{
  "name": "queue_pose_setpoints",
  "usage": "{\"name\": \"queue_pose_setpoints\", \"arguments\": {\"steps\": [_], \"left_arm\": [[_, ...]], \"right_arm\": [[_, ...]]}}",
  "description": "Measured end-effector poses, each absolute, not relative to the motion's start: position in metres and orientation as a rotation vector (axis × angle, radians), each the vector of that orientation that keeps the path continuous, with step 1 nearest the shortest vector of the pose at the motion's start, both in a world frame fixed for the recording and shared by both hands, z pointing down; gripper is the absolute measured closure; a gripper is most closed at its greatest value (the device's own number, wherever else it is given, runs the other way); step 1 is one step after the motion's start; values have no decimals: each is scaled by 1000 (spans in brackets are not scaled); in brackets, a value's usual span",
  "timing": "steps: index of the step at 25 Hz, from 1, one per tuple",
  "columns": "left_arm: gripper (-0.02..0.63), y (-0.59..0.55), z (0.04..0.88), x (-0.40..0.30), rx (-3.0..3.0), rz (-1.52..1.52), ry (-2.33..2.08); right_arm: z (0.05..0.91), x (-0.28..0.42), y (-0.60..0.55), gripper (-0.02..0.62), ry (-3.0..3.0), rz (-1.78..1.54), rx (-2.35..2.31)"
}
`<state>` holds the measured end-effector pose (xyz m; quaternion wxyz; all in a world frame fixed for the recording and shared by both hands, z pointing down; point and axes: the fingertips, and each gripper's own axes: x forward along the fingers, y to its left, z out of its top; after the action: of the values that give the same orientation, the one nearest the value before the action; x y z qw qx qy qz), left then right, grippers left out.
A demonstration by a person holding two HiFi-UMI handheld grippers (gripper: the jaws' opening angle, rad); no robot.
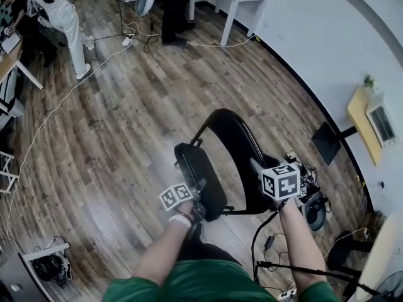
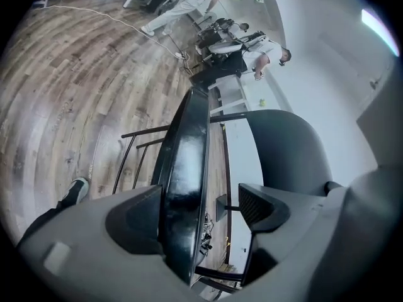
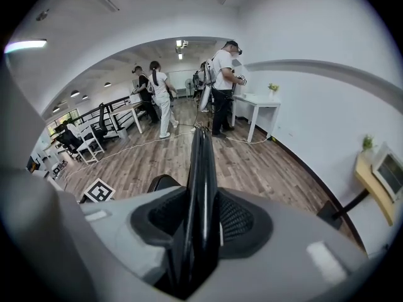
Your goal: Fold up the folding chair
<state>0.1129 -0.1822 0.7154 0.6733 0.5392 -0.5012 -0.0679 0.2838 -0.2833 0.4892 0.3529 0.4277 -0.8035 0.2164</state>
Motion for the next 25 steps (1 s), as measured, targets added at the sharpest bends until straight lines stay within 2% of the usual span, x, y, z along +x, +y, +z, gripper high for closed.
{"name": "queue_pose_setpoints", "arguments": {"steps": [14, 25], "left_arm": [[258, -215, 705, 155, 1157, -113, -1058], [258, -252, 693, 217, 1174, -116, -1029]], "right_arm": [[480, 274, -285, 443, -2045, 467, 1137], [475, 298, -298, 445, -2033, 440, 1144]]}}
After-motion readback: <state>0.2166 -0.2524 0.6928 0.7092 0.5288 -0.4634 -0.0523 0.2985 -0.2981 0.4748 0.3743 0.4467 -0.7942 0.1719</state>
